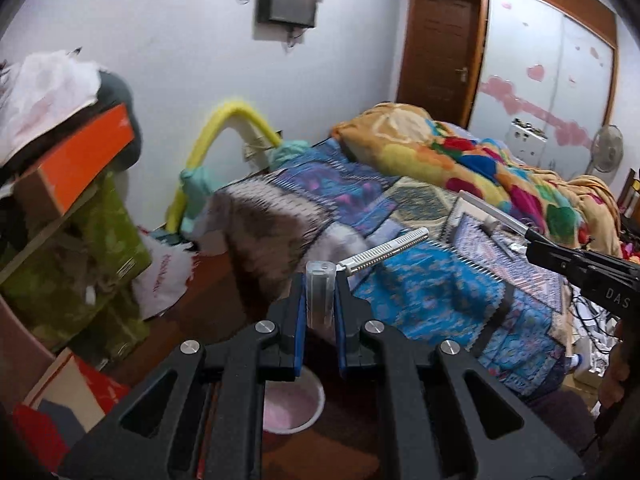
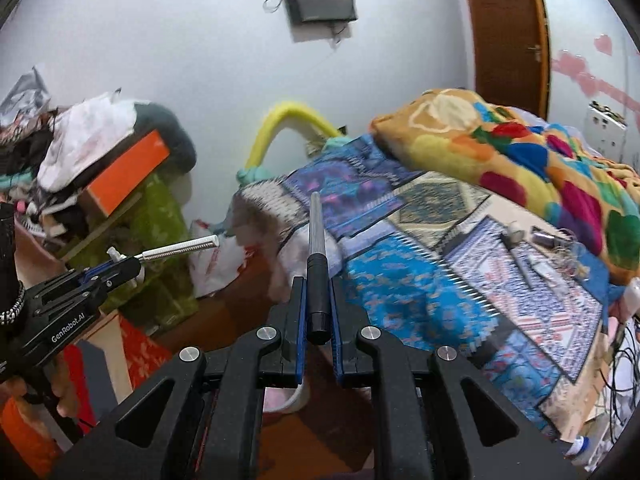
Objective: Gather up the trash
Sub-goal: 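Carry the clear tube with the left tool over the white bucket, then open the left tool to drop the clear tube into the bucket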
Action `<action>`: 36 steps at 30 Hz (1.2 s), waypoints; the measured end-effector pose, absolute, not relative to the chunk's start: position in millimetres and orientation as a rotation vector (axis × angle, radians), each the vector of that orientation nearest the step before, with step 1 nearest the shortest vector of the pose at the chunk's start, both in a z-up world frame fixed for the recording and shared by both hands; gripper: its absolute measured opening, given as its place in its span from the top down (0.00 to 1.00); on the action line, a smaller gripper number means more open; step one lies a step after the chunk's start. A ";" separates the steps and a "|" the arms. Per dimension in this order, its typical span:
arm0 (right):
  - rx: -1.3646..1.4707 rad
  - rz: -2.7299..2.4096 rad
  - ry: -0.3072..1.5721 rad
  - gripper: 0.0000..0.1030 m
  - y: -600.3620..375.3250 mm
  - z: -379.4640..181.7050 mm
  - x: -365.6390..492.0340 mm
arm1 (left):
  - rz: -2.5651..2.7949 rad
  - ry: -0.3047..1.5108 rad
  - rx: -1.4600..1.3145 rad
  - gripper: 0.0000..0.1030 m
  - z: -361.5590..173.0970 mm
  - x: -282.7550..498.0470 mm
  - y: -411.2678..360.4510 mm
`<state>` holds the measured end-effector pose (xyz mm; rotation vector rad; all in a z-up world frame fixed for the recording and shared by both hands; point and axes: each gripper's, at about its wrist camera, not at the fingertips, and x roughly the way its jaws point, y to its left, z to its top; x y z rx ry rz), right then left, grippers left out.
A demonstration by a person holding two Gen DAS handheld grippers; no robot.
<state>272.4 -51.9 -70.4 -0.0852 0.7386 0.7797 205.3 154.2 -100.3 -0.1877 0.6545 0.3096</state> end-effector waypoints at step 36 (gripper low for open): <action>-0.411 0.954 1.317 0.91 126.4 -300.8 292.6 | 0.596 1.278 -0.467 0.88 -390.0 217.3 273.0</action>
